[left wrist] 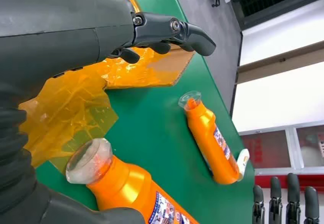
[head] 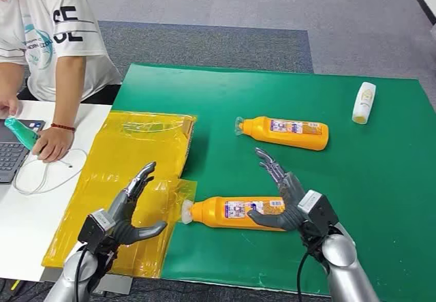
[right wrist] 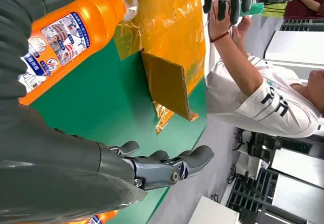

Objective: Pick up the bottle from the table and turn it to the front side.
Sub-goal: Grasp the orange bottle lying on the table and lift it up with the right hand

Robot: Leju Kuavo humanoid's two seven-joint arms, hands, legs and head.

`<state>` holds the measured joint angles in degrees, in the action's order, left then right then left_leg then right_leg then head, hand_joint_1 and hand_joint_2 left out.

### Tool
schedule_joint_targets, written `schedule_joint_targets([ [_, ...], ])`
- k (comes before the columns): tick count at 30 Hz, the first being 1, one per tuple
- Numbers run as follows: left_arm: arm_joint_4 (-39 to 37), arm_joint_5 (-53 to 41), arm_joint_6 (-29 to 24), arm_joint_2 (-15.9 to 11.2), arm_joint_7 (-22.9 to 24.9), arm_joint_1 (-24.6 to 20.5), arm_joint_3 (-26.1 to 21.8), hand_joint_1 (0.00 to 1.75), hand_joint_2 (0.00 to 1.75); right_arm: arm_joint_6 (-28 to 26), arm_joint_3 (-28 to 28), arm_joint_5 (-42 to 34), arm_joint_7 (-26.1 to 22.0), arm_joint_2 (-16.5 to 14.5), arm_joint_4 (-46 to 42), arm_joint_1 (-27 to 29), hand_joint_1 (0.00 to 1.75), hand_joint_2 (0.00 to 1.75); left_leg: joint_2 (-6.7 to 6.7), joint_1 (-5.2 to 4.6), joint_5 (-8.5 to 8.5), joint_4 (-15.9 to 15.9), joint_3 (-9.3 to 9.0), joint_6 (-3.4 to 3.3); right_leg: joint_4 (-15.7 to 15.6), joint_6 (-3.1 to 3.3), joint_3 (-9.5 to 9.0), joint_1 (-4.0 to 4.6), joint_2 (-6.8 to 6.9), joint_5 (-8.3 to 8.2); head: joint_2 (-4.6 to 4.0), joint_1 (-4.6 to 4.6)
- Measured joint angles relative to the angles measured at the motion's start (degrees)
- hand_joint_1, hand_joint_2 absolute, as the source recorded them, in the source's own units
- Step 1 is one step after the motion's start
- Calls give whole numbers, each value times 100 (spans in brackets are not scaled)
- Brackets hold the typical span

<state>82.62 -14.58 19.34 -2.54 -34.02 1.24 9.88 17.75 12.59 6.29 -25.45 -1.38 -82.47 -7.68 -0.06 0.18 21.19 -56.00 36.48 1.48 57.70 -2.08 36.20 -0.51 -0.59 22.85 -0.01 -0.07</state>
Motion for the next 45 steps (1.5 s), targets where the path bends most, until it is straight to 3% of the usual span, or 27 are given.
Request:
schedule_joint_targets([
  [13, -6, -1, -20, -8, -1, -47, 28, 0, 175, 30, 67, 111, 7, 29, 53, -54, 0, 175, 0, 0, 0, 0, 0, 0, 0, 0, 0, 0, 0, 0, -1, 0],
  [26, -275, 6, 2, -69, -102, -309, 111, 0, 175, -21, 1058, 1220, 121, 811, 1075, -807, 0, 175, 0, -1, -6, 0, 0, -6, 0, -4, -1, -1, 0, -7, 1, 1],
  [45, -570, 86, 25, -76, -178, -461, 183, 0, 175, -52, 1882, 1222, 191, 1199, 1735, -1328, 0, 175, 1, -1, -6, 0, -12, -6, -1, -3, -11, -1, -1, -9, -1, 1],
])
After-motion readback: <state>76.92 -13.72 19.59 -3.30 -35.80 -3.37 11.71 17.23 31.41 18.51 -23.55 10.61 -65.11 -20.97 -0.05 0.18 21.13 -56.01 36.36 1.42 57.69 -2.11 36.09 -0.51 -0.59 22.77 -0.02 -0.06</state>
